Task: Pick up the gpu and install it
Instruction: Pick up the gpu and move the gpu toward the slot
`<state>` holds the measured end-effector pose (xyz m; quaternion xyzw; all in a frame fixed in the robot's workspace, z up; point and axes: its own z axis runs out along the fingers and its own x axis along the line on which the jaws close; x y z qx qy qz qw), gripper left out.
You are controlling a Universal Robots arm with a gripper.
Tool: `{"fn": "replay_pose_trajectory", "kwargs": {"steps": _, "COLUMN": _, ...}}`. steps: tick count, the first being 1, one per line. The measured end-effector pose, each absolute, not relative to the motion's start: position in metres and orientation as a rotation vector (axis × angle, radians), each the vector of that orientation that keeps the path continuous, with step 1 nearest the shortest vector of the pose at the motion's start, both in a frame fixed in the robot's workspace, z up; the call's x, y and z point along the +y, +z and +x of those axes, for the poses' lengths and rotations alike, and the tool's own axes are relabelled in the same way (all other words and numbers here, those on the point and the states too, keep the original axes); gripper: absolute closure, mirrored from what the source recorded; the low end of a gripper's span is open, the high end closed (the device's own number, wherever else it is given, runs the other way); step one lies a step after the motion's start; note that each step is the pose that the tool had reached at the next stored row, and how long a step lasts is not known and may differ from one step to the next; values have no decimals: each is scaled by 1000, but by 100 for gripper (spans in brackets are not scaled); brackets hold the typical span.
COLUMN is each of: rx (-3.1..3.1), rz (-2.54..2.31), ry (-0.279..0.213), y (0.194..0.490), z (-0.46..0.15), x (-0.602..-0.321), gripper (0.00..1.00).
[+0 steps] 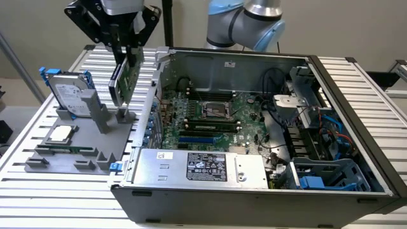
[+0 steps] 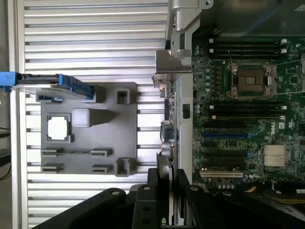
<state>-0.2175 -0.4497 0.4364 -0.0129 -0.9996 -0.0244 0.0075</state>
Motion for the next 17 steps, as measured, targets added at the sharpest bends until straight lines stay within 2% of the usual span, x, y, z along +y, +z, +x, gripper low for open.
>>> {"fn": "replay_pose_trajectory", "kwargs": {"steps": 17, "rx": -3123, "rz": -41, "ry": -73, "y": 428, "z": -140, "x": -453, "gripper": 100}}
